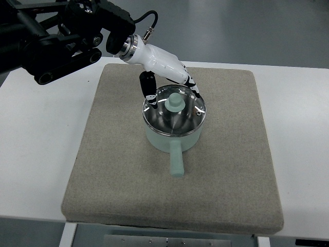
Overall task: Place lid left of pot with left hand
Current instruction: 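Lower the left hand onto the lid's mint-green knob, then close the left hand fingers around the lid knob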
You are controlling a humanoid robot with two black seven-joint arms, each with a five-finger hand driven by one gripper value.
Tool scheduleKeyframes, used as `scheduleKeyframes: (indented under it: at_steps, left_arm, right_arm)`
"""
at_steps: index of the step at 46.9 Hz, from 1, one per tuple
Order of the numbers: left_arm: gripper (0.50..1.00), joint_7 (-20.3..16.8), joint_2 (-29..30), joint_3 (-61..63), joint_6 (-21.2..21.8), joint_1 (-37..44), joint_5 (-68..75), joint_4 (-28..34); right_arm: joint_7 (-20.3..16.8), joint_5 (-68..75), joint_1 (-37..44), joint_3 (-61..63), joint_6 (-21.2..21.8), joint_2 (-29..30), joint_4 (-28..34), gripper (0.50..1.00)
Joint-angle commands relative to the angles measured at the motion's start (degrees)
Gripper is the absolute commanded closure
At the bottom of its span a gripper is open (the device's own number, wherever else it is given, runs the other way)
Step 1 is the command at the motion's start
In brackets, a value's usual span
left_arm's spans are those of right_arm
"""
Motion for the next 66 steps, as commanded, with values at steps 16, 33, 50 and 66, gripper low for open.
scheduleKeyframes:
  at_steps: [16, 33, 50, 66]
  left_arm:
    - [0.739, 0.00, 0.00, 0.13, -0.18, -0.04, 0.72, 0.00]
    - [0.838, 0.00, 0.00, 0.05, 0.00, -0.04, 0.63, 0.00]
    - [1.000, 0.00, -0.70, 0.57, 0.00, -0.04, 0.98, 0.00]
    - [1.000, 0.00, -0.88, 0.57, -0.09, -0.04, 1.60, 0.79]
  right_arm:
    - [0.00, 0.00, 0.00, 0.00, 0.00, 0.00, 0.00, 0.576]
    - [0.00, 0.00, 0.00, 0.00, 0.00, 0.00, 0.00, 0.576]
    - [0.00, 0.00, 0.00, 0.00, 0.00, 0.00, 0.00, 0.576]
    - [0.00, 0.00, 0.00, 0.00, 0.00, 0.00, 0.00, 0.576]
